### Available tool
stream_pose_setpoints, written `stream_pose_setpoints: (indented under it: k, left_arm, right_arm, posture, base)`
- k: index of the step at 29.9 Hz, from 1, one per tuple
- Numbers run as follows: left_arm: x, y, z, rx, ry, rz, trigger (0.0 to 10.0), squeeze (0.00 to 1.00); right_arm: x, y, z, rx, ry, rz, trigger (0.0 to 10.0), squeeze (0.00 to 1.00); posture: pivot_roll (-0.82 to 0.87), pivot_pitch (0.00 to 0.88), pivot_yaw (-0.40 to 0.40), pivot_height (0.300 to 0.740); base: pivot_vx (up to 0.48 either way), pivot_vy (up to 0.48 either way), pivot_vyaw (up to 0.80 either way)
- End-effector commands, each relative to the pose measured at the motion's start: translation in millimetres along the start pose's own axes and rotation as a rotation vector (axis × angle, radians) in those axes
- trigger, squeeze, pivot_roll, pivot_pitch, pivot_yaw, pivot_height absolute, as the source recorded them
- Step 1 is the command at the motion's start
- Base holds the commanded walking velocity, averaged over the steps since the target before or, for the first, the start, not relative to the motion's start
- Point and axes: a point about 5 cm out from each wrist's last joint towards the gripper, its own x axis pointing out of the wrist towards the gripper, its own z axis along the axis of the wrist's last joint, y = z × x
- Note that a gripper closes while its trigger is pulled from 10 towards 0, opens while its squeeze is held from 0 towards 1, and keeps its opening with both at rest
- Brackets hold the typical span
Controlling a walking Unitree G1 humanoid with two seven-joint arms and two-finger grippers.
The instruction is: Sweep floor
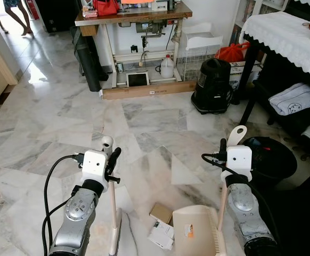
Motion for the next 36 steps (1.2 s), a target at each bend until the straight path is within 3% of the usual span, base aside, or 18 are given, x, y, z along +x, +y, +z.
stream_pose_setpoints:
  k: [1,10,24,36]
  left_arm:
    - [4.3,5.8,7.7,0.029,-0.04,0.011,10.0,0.0]
    - [5.4,6.9,8.1,0.025,-0.034,-0.008,10.0,0.0]
    - [0.0,10.1,9.9,0.024,-0.03,-0.026,10.0,0.0]
    - [0.1,8.3,11.7,-0.005,-0.034,-0.036,10.0,0.0]
  right_arm:
    - [4.0,-1.2,5.4,-0.005,-0.032,-0.009,10.0,0.0]
    - [0.2,-5.9,-8.6,-0.059,0.018,-0.041,10.0,0.0]
    - [-3.9,17.0,-23.9,-0.046,0.089,0.038,10.0,0.0]
    - [-4.5,40.0,-22.2,0.035,0.089,0.147,10.0,0.0]
  posture:
    - [0.11,0.035,0.045,0.74]
    - [0.11,0.055,0.055,0.74]
    - [0.16,0.07,0.078,0.74]
    - [0.16,0.071,0.081,0.74]
  base:
    - [0.0,0.0,0.0]
    - [0.0,0.0,0.0]
    - [0.0,0.0,0.0]
    - [0.0,0.0,0.0]
